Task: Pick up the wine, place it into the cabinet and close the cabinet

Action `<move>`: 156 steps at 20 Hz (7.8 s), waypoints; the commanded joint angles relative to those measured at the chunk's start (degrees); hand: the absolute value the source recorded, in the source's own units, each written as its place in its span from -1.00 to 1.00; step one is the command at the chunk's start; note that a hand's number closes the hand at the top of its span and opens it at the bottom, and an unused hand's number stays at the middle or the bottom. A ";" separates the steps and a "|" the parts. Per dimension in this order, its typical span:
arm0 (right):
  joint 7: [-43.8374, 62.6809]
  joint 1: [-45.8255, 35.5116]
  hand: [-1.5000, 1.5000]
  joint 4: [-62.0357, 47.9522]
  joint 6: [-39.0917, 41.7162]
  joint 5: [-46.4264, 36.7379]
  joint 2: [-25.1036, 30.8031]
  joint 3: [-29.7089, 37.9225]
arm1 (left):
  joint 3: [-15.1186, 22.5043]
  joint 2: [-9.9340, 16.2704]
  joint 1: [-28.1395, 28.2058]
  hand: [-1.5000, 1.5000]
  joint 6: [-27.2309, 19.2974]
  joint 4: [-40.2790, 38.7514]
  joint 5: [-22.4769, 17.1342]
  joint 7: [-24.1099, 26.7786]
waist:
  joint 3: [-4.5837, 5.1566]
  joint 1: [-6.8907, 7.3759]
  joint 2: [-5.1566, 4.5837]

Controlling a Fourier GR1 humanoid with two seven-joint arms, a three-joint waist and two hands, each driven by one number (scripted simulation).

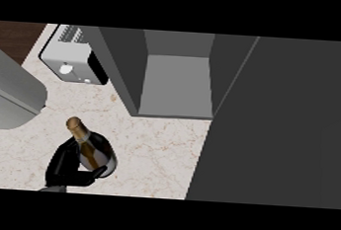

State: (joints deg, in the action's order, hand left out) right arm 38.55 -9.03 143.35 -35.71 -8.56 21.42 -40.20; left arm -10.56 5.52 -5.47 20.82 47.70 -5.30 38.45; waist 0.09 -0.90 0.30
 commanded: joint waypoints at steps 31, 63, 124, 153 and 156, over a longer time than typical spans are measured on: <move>-5.73 8.55 -1.00 9.12 -3.71 -5.89 6.02 -3.71 | 13.80 -5.44 8.06 1.00 -1.52 27.47 -1.72 -11.43 | -0.08 0.47 0.10; -12.55 14.39 -1.00 12.37 -3.94 0.45 12.50 -1.55 | 20.97 -5.51 -20.42 1.00 -30.14 15.55 -1.69 -20.59 | 0.01 -0.84 -0.15; -36.30 23.91 -1.00 5.10 3.98 9.11 13.19 -3.73 | 19.45 -0.60 -61.34 -1.00 -48.36 -44.41 -16.05 -7.42 | 0.03 -7.05 -2.76; -33.23 28.52 -1.00 10.86 1.38 8.09 17.12 -1.53 | 12.72 -5.46 -64.24 -1.00 -26.50 -37.39 -21.47 -3.46 | -0.01 -1.92 -0.69; -33.96 28.96 -1.00 10.49 1.36 8.92 17.94 -0.29 | 13.71 -5.49 -63.08 -1.00 -25.73 -35.07 -22.03 -5.51 | -0.07 -0.95 -0.19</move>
State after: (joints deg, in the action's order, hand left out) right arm 0.97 16.56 143.71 -34.35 -0.25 37.33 -40.90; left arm 2.70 0.47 -69.56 -5.81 10.82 -27.10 34.26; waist 0.08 -2.94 -0.27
